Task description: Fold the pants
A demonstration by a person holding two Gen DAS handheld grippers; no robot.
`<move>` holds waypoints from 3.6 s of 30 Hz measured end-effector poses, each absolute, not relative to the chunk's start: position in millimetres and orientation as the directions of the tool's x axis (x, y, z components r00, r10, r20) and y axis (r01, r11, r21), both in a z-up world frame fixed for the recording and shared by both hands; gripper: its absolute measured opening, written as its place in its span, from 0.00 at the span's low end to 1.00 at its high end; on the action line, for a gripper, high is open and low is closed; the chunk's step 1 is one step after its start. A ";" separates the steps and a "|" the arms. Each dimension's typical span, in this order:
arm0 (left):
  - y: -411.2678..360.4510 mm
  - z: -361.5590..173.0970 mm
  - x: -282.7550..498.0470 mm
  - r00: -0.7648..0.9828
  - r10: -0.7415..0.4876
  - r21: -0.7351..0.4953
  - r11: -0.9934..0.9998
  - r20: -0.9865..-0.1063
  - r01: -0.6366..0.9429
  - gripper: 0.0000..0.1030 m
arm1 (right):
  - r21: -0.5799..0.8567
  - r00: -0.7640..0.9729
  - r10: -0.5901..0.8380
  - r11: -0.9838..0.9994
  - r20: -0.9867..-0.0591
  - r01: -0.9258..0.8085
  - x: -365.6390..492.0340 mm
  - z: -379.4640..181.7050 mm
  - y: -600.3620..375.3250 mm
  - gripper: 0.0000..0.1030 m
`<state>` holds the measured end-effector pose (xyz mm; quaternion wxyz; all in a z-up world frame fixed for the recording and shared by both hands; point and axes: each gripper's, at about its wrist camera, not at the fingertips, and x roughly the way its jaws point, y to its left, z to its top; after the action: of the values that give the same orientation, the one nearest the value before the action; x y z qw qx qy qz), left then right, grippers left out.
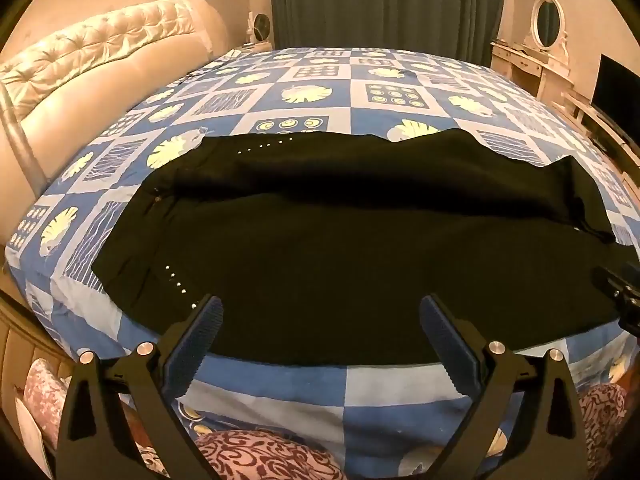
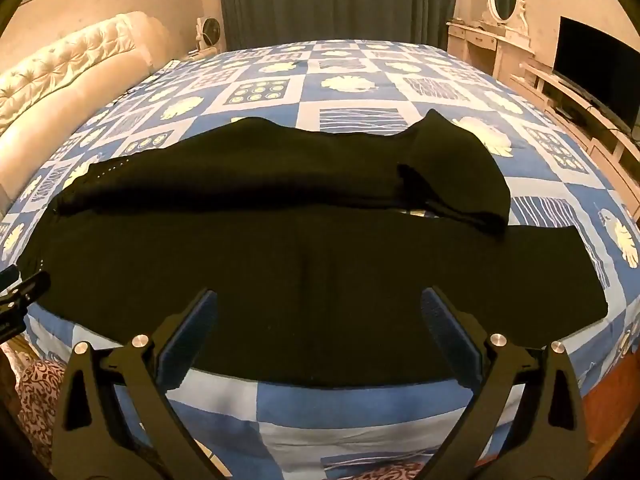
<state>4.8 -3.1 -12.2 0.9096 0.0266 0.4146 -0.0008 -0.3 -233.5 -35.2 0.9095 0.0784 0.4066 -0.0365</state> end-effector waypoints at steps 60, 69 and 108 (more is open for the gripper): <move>3.8 -21.1 3.3 0.648 0.016 0.034 0.999 -0.762 0.016 0.95 | 0.087 0.676 -0.019 0.989 -0.737 0.122 -0.8 -33.1 -228.8 0.98; 2.8 -19.8 5.1 0.643 0.014 0.031 0.999 -0.766 0.016 0.95 | 0.088 0.671 -0.015 0.989 -0.741 0.120 -0.4 -35.3 -227.4 0.98; 271.3 -46.2 275.3 0.465 -0.302 -0.325 0.945 -0.832 0.033 0.95 | 0.474 0.627 0.395 0.879 -0.671 -0.047 201.0 -10.7 -269.5 0.98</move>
<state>275.3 271.3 -46.2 0.8456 -0.1329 0.5075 -0.0990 201.0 -269.5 -10.7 0.8769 0.2107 0.4132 0.1262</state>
